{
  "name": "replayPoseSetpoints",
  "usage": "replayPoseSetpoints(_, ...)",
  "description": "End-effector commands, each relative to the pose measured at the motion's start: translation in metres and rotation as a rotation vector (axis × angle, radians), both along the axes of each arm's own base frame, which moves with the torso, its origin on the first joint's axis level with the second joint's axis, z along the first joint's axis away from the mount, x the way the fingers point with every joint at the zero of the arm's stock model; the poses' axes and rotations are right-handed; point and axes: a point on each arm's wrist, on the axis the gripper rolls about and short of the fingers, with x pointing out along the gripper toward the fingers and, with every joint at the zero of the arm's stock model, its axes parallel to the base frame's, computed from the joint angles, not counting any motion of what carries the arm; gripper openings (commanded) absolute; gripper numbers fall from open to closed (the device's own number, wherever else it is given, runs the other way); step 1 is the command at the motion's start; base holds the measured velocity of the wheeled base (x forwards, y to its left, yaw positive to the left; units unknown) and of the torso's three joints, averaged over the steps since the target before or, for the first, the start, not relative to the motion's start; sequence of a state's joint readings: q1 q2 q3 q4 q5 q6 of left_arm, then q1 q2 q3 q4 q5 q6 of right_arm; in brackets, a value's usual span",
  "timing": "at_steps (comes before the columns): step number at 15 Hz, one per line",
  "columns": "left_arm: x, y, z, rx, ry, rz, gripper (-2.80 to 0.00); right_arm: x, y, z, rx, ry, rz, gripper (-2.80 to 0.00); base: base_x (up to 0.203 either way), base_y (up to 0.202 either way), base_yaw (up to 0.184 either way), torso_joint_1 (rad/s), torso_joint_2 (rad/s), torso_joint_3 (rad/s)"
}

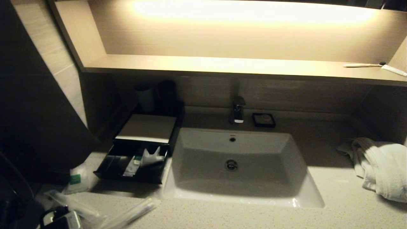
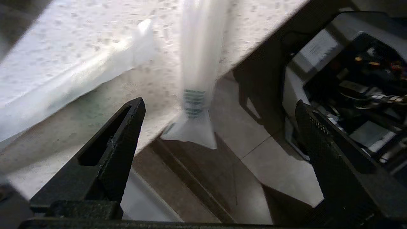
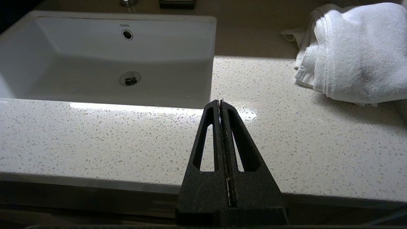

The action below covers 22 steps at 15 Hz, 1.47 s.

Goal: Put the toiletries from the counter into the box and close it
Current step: Pick up the bathroom toiletry

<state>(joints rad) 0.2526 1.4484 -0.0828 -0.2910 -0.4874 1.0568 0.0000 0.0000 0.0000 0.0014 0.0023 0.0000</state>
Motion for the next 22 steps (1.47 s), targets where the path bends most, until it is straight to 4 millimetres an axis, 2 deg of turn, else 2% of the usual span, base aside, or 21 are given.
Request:
replayPoseSetpoints(1, 0.0008, -0.0001, -0.0022, -0.016, 0.012, -0.011, 0.0, 0.0, 0.0, 0.0, 0.0, 0.0, 0.001, -2.8, 0.0, 0.0, 0.0, 0.0, 0.0, 0.0)
replayPoseSetpoints(17, 0.0022, 0.0003, -0.0027, -0.015, 0.013, -0.015, 0.0, 0.0, 0.0, 0.0, 0.0, 0.0, 0.001, -2.8, 0.0, 0.0, 0.0, 0.0, 0.0, 0.0)
replayPoseSetpoints(18, 0.0026, 0.0004, -0.0024, -0.015, 0.011, -0.015, -2.8, 0.0, 0.0, 0.0, 0.0, 0.0, 0.001, -2.8, 0.0, 0.0, 0.0, 0.0, 0.0, 0.0)
replayPoseSetpoints(22, 0.0029, 0.0005, -0.0022, -0.014, 0.01, -0.015, -2.8, 0.0, 0.0, 0.0, 0.0, 0.0, 0.001, -2.8, 0.0, 0.0, 0.0, 0.0, 0.0, 0.0)
